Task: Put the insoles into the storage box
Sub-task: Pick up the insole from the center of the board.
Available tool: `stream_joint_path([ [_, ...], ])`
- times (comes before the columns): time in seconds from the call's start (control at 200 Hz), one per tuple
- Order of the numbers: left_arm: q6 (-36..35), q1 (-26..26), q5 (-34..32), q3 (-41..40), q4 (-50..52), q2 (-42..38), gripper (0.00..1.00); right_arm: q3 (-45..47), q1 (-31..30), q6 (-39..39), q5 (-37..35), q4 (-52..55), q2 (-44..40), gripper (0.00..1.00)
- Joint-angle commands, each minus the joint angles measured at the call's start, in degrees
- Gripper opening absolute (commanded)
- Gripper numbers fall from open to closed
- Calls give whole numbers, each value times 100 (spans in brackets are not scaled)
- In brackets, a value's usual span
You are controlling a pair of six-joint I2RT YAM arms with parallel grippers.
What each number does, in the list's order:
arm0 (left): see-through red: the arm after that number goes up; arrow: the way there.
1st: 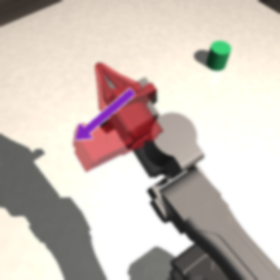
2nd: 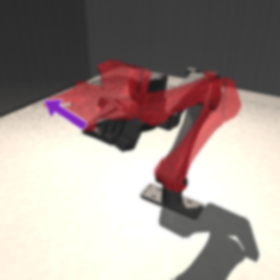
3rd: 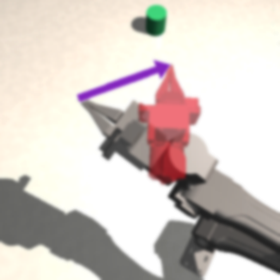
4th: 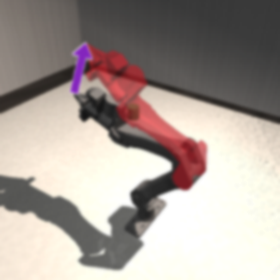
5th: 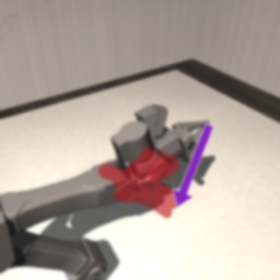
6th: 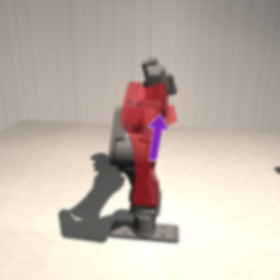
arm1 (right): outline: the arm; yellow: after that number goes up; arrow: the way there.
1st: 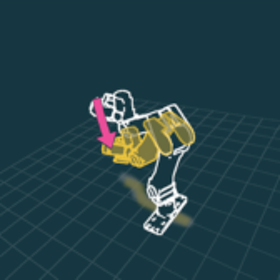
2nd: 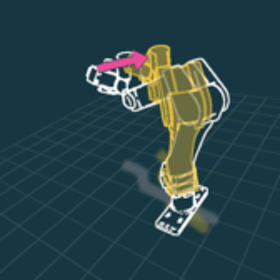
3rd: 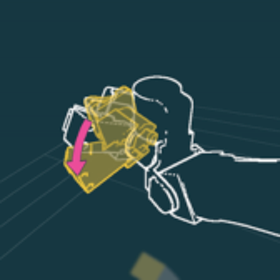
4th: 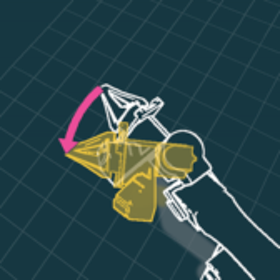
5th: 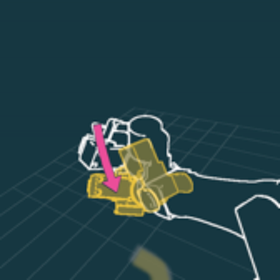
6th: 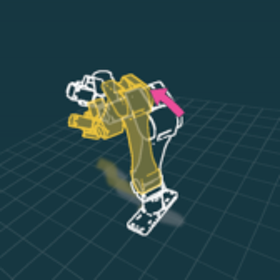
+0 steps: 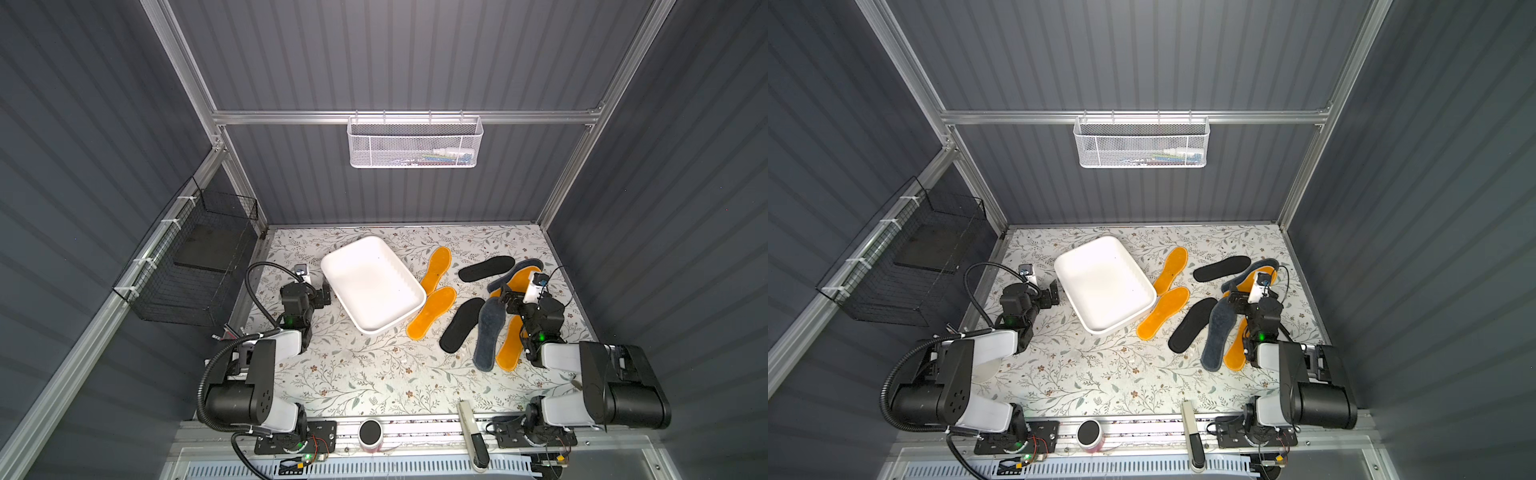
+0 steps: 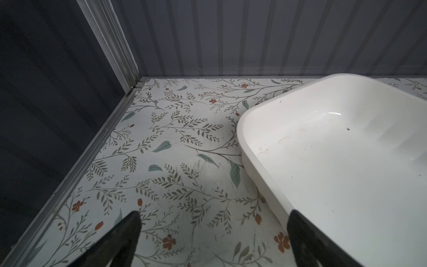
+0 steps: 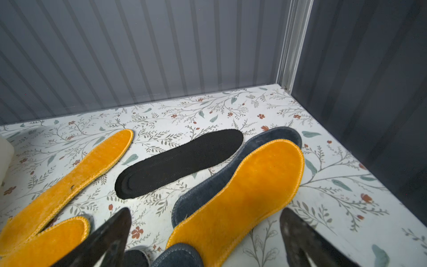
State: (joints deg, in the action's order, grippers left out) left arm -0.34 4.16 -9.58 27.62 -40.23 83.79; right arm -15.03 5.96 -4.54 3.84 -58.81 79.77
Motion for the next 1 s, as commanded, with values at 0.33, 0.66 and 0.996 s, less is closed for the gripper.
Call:
stream_joint_path([
  [0.33, 319, 310, 366, 1378, 2332, -654, 100, -2399, -31, -1360, 552, 5208, -1383, 99],
  [0.66, 513, 396, 967, 2549, 3791, -482, 100, -5529, -1681, -2586, 280, 8667, 355, 99],
  [0.996, 901, 410, 2009, 2808, 3983, -299, 100, -6975, -2462, -3289, 239, 9387, 2172, 79],
])
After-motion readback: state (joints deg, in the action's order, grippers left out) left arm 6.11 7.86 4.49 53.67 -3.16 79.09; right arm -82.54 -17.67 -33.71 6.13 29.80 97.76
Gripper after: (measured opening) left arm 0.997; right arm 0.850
